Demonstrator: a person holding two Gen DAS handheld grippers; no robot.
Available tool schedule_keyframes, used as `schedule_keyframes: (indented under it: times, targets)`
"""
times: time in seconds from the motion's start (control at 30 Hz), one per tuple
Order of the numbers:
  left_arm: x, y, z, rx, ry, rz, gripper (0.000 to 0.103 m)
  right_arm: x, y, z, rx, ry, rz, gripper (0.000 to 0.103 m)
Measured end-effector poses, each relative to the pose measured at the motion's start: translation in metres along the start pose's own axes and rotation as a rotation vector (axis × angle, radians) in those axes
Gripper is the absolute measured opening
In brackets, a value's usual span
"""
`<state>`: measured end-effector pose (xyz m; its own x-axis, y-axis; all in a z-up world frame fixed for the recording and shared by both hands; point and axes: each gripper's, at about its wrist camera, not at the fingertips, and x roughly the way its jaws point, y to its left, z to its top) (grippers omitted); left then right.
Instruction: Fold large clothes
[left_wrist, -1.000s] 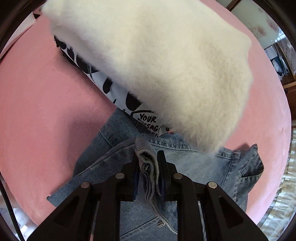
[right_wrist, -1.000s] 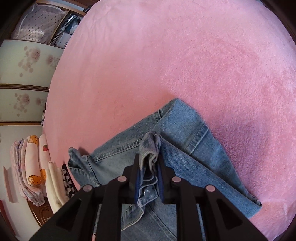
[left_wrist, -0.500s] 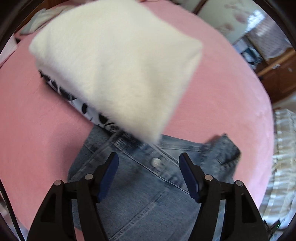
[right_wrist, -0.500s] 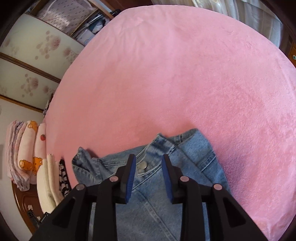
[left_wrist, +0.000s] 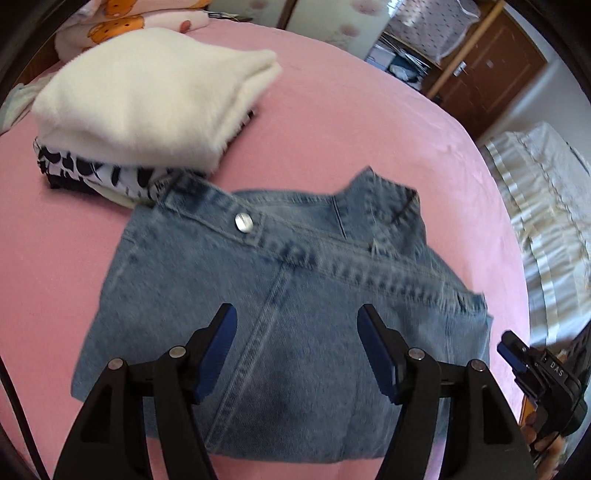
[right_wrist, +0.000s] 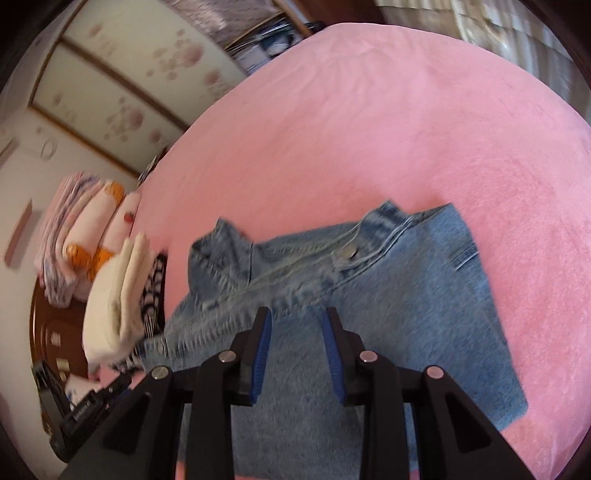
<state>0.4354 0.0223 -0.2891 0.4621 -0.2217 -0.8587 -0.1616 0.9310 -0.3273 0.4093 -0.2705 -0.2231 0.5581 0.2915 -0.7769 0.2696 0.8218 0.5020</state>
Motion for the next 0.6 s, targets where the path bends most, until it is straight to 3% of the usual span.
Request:
schedule_keyframes:
  times: [0.07,0.13,0.2,0.4,0.6]
  targets:
    - [0.005,-0.004,-0.011,0.008,0.019,-0.011,0.052,0.006,0.009,-0.015,-0.057,0.031,0.005,0.026]
    - [0.013,-0.008,-0.020,0.009,0.061,-0.019,0.037,0.014,0.017,-0.027,-0.091,0.059,0.028,0.017]
    - [0.021,-0.016,-0.026,0.033,0.100,-0.016,0.030,0.024,0.029,-0.039,-0.129,0.097,0.050,0.006]
    - [0.040,-0.033,-0.030,0.074,0.149,-0.060,0.015,0.047,0.071,-0.060,-0.291,0.141,0.115,0.002]
    - [0.068,-0.046,-0.017,0.083,0.165,-0.064,0.014,0.076,0.102,-0.059,-0.423,0.144,0.108,0.002]
